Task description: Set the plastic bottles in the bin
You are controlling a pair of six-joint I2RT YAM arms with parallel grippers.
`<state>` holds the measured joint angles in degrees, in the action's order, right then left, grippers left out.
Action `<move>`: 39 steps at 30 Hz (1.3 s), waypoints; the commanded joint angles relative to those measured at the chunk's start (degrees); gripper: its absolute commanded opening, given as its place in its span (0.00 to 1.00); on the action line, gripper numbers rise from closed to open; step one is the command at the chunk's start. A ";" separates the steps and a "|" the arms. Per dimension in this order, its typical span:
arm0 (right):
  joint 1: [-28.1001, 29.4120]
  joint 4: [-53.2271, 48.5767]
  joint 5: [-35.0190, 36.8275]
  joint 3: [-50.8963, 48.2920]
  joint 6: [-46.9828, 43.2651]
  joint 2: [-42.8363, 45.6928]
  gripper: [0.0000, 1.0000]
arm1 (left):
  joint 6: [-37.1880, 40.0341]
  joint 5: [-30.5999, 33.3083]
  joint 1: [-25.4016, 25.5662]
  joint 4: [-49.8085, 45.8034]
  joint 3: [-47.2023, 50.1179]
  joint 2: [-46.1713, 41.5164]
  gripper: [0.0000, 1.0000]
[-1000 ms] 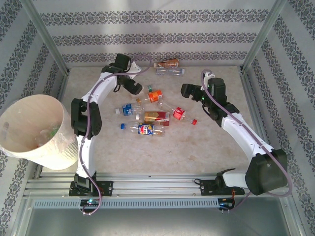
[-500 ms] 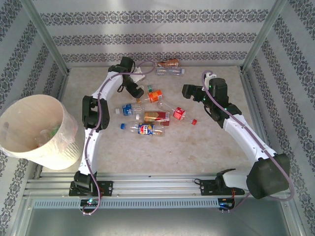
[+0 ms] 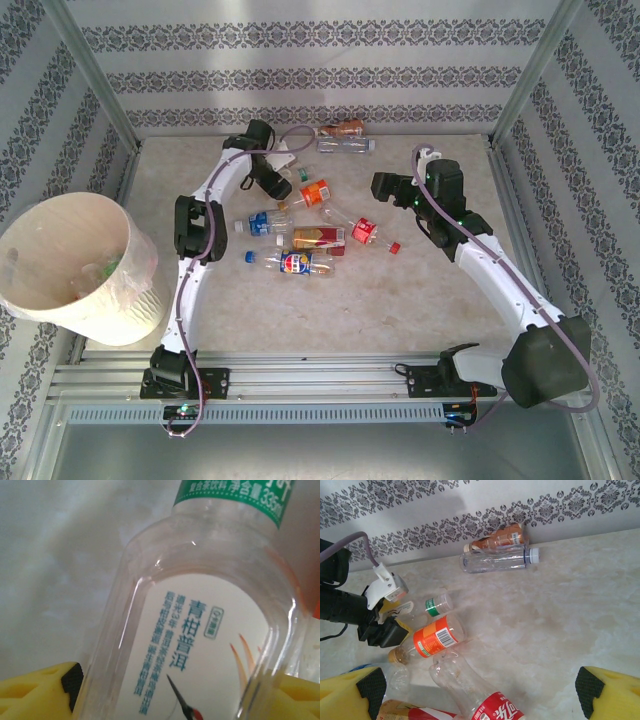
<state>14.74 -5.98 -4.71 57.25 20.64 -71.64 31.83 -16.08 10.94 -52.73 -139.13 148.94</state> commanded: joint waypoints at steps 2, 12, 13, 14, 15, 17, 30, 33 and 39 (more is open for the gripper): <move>0.16 -0.38 1.55 1.67 0.34 1.08 0.98 | -2.39 -1.30 -1.02 0.01 -1.47 0.13 0.71; 0.90 0.50 0.35 0.27 -0.69 1.84 0.98 | -12.41 -0.80 -1.28 8.06 5.44 -7.39 0.39; 1.08 0.63 0.07 0.12 -0.61 1.92 0.98 | -13.87 -0.65 -1.28 9.36 6.96 -8.71 0.37; 1.20 0.81 -0.03 -0.01 -0.61 1.90 0.98 | -15.24 -0.54 -1.27 10.19 8.07 -9.80 0.37; 1.46 0.96 -0.04 -0.15 -0.60 1.86 0.98 | -16.75 -0.43 -1.27 11.24 9.22 -11.04 0.36; 1.89 1.23 -0.04 -0.22 -0.53 1.85 0.98 | -19.36 -0.22 -1.29 13.11 11.66 -13.48 0.35; 6.80 3.68 -2.73 0.59 -4.94 -1.01 0.98 | -35.84 2.98 -1.10 22.03 31.43 -32.65 0.31; 7.72 5.77 -5.04 0.64 -5.44 -1.96 0.98 | -38.21 2.54 -1.10 24.77 38.30 -38.48 0.31; 9.98 8.46 -7.55 2.02 -5.76 -4.98 0.98 | -43.31 3.81 -1.04 22.54 45.88 -48.59 0.31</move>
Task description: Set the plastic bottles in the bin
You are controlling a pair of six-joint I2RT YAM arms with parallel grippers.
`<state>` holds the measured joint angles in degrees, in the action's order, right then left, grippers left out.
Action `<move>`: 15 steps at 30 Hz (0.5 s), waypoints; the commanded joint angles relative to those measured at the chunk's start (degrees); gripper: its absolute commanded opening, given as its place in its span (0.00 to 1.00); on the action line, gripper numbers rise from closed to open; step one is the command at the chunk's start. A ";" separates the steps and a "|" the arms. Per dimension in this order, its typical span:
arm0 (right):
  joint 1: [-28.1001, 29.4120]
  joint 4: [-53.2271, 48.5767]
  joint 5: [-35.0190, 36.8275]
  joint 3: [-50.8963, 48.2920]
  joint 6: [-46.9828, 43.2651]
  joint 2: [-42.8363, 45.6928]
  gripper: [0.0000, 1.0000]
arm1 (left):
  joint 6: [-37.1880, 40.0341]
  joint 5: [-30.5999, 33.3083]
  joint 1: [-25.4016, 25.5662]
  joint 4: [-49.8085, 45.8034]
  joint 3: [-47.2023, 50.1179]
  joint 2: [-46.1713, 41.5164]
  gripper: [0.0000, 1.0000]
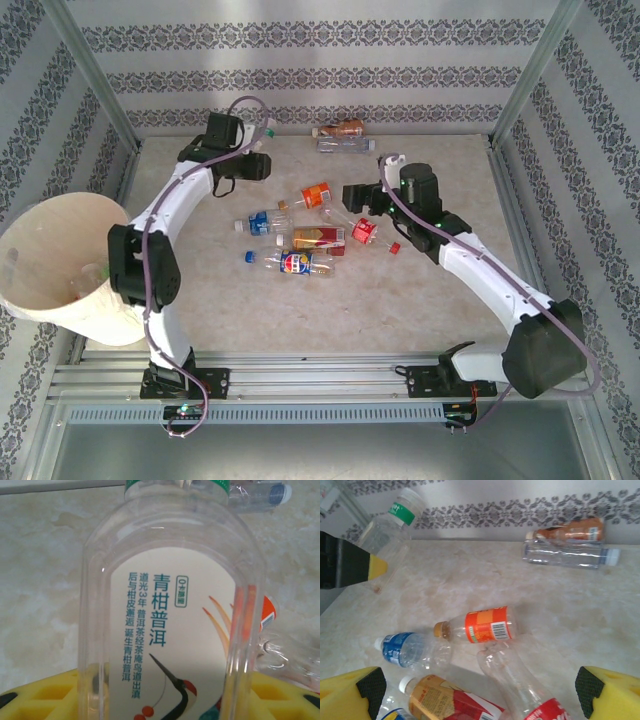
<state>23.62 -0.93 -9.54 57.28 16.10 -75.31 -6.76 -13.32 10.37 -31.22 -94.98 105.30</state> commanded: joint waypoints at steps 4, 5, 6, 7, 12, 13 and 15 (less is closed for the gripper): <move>2.79 6.62 -5.66 2.96 -2.74 -3.35 0.98 | -9.24 1.99 -0.44 1.15 6.02 -12.09 0.31; 3.19 7.61 -6.43 3.17 -3.09 -3.80 0.98 | -10.12 2.72 -0.44 0.96 6.51 -13.42 0.31; 3.66 8.71 -7.50 3.48 -3.74 -4.33 0.98 | -11.00 3.89 -0.45 0.53 6.81 -14.85 0.31; 4.16 9.66 -8.95 3.87 -4.34 -4.91 0.98 | -11.56 5.26 -0.44 -0.06 7.13 -16.26 0.31; 7.40 13.13 -13.04 5.81 -8.56 -6.92 0.98 | -11.58 11.86 -0.44 -4.67 6.97 -22.16 0.32; 8.08 13.80 -13.75 6.08 -9.62 -7.28 0.98 | -11.20 13.20 -0.52 -5.86 6.70 -23.22 0.32; 9.24 15.19 -14.72 6.48 -11.17 -7.74 0.98 | -10.41 15.65 -0.52 -8.25 6.06 -25.00 0.32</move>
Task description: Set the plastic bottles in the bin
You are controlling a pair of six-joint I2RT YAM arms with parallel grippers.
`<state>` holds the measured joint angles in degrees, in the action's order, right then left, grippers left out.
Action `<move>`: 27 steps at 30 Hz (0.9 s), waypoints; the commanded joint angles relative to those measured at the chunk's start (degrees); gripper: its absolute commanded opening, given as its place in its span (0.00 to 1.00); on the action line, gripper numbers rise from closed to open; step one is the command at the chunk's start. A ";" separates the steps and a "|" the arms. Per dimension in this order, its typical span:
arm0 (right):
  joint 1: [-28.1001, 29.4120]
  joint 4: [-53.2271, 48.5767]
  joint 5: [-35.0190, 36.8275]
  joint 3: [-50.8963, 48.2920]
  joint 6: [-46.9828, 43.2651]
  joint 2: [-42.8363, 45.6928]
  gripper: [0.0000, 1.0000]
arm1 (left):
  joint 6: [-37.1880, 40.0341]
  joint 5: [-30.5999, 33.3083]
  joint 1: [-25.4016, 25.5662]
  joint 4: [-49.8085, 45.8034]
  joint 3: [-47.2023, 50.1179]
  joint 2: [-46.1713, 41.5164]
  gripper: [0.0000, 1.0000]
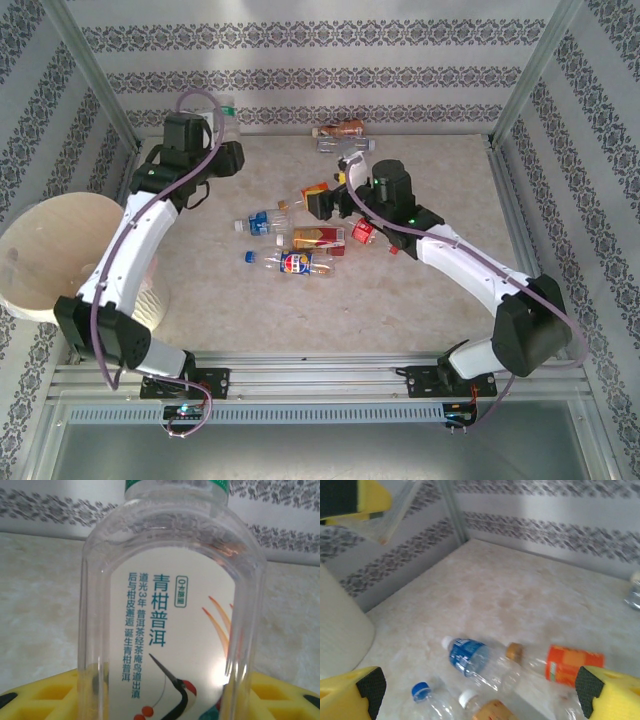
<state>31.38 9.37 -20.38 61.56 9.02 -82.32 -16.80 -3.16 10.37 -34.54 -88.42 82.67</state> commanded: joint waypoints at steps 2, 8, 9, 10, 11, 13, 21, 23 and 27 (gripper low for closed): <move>2.39 6.27 -4.78 2.55 -5.02 -1.17 0.98 | -0.07 9.62 -0.53 -7.46 -1.48 -3.87 0.33; 3.56 8.60 -3.30 3.83 -5.24 -2.00 0.98 | -0.53 26.90 -0.54 -16.90 -6.15 -7.17 0.35; 3.55 8.76 -2.64 3.76 -5.24 -1.94 0.98 | -0.60 29.53 -0.57 -17.96 -6.56 -7.63 0.35; 3.47 8.95 -2.04 3.67 -5.34 -1.87 0.98 | -0.61 31.76 -0.65 -18.85 -6.93 -8.30 0.35; 3.52 8.99 -1.55 3.64 -5.46 -1.73 0.98 | -0.56 33.33 -0.62 -19.46 -7.00 -8.80 0.36; 3.51 9.09 -0.68 3.27 -5.62 -1.58 0.98 | -0.43 36.14 -0.65 -20.56 -7.11 -9.98 0.36; 3.51 9.31 -0.38 3.33 -5.43 -2.20 0.98 | -4.58 51.08 -3.67 -27.36 -6.49 -12.94 0.42; 3.51 9.22 -0.28 3.52 -5.50 -2.45 0.98 | -6.22 51.95 -6.77 -27.69 -4.57 -14.45 0.46; 3.46 8.57 0.08 4.27 -5.49 -3.13 0.98 | -7.67 47.21 -15.55 -26.60 0.74 -18.69 0.47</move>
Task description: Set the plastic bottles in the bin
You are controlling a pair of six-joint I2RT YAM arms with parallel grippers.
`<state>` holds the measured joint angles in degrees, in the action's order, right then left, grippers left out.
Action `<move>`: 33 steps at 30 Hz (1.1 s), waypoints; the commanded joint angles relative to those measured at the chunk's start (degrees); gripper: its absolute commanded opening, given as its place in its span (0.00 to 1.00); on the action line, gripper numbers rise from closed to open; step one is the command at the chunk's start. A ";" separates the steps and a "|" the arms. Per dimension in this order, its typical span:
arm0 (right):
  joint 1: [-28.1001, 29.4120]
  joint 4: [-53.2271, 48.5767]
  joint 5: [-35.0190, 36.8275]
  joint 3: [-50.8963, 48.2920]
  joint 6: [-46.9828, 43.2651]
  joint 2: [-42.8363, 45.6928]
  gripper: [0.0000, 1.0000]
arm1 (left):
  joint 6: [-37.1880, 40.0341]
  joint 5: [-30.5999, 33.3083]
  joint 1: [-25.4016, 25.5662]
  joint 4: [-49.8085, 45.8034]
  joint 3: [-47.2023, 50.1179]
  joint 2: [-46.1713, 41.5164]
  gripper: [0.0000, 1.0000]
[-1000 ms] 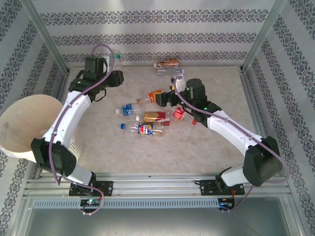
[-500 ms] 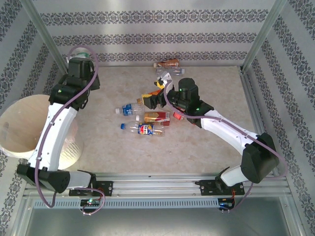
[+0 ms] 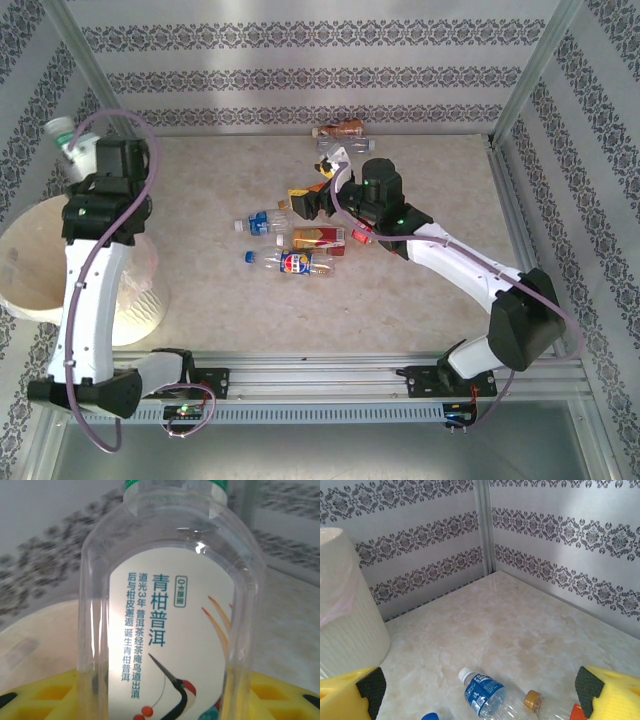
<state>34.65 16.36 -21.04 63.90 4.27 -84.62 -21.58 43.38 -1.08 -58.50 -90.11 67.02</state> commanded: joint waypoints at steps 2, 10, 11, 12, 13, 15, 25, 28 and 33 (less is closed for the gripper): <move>0.23 1.48 0.73 2.19 -0.87 -0.94 0.98 | -3.02 -1.24 -7.59 -2.86 4.41 -4.64 0.47; 0.08 0.54 0.32 3.83 -1.65 -1.86 0.98 | -4.71 -2.43 -17.29 -8.17 9.22 -8.95 0.49; 0.14 0.27 0.06 4.25 -1.78 -2.03 0.98 | -4.70 -3.50 -18.15 -8.22 10.24 -9.76 0.49; 0.08 -0.04 -0.09 4.60 -1.98 -2.26 0.98 | -5.14 -3.37 -18.66 -8.77 10.76 -10.17 0.50; 0.15 -0.40 -0.30 5.05 -2.21 -2.43 0.98 | -6.36 -1.88 -19.02 -9.91 11.12 -10.47 0.50; 0.15 -1.01 -0.54 5.74 -2.59 -2.70 0.98 | -7.33 0.84 -19.07 -10.52 12.15 -11.81 0.53; 0.12 -1.35 0.14 6.18 -2.18 -2.53 0.98 | -8.96 2.29 -19.26 -9.62 13.56 -15.87 0.90; 0.13 -1.44 1.44 5.24 -2.25 -1.67 0.98 | -8.57 -0.40 -19.28 -9.21 13.07 -15.85 0.92; 0.15 -1.54 3.61 4.12 -1.66 -0.93 0.98 | -7.68 -12.28 -19.23 -6.51 11.73 -15.89 0.94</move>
<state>34.65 14.74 -19.16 68.86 2.61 -86.96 -29.82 38.65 -19.64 -66.83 -76.42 51.51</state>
